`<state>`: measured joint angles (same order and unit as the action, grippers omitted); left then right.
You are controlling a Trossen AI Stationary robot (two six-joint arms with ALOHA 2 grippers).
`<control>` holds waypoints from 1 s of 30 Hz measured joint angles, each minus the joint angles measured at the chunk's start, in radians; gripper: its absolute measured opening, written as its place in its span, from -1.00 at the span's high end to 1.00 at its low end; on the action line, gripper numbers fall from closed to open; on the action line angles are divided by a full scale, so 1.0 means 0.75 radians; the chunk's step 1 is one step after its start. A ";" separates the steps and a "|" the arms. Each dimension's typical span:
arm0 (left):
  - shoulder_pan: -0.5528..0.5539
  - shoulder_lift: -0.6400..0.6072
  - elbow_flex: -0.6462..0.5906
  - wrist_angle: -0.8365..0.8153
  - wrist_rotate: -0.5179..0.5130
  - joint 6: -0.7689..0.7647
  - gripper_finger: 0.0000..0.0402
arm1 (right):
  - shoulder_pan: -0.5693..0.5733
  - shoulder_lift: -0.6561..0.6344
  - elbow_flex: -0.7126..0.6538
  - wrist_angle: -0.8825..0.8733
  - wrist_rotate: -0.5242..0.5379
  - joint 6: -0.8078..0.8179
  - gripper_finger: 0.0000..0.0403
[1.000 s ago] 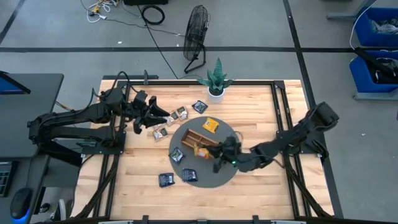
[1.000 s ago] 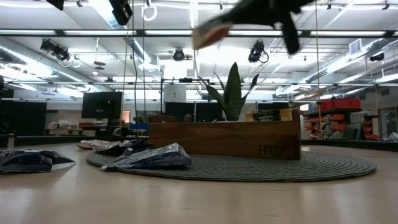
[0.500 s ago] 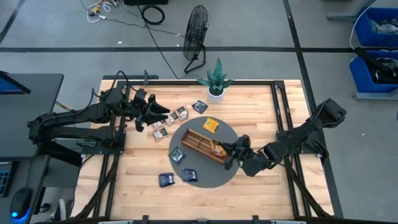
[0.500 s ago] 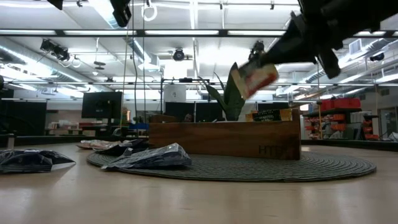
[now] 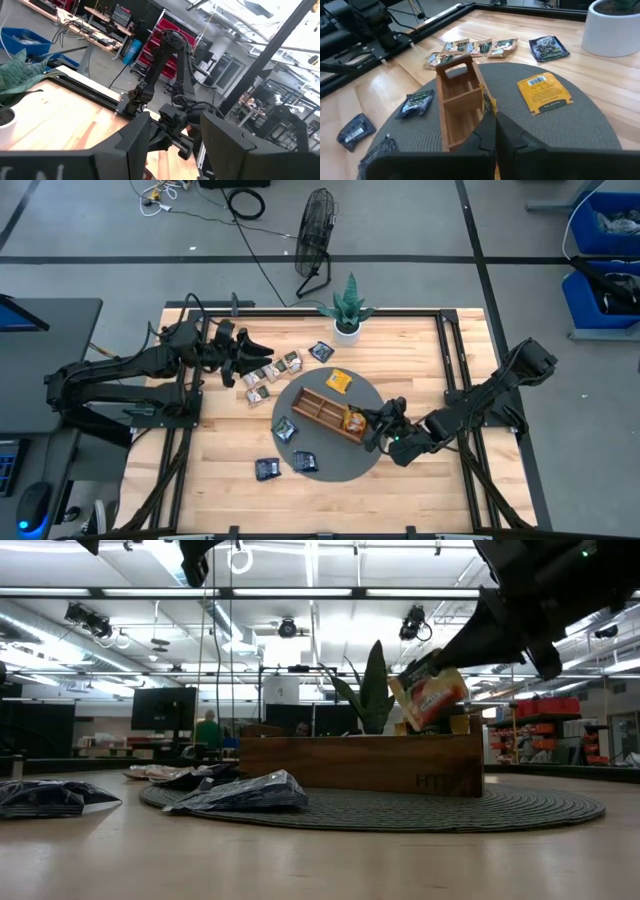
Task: Pick & Place Tea
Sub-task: Put the yellow tea bag into the right section of the wooden organizer
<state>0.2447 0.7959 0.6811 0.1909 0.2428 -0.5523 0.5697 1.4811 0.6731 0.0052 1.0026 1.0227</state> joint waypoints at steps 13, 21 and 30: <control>0.000 0.000 0.000 0.000 -0.006 -0.044 0.11 | -0.034 0.001 -0.063 0.118 0.003 -0.013 0.99; 0.000 0.000 0.000 0.000 -0.007 -0.062 0.11 | -0.064 0.001 -0.063 0.117 -0.091 -0.019 0.85; 0.000 0.000 0.000 0.000 -0.007 -0.062 0.11 | -0.074 0.009 -0.064 0.111 -0.154 -0.014 0.59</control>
<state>0.2447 0.7959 0.6811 0.1909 0.2375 -0.5988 0.5140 1.4876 0.6250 0.0887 0.8872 1.0122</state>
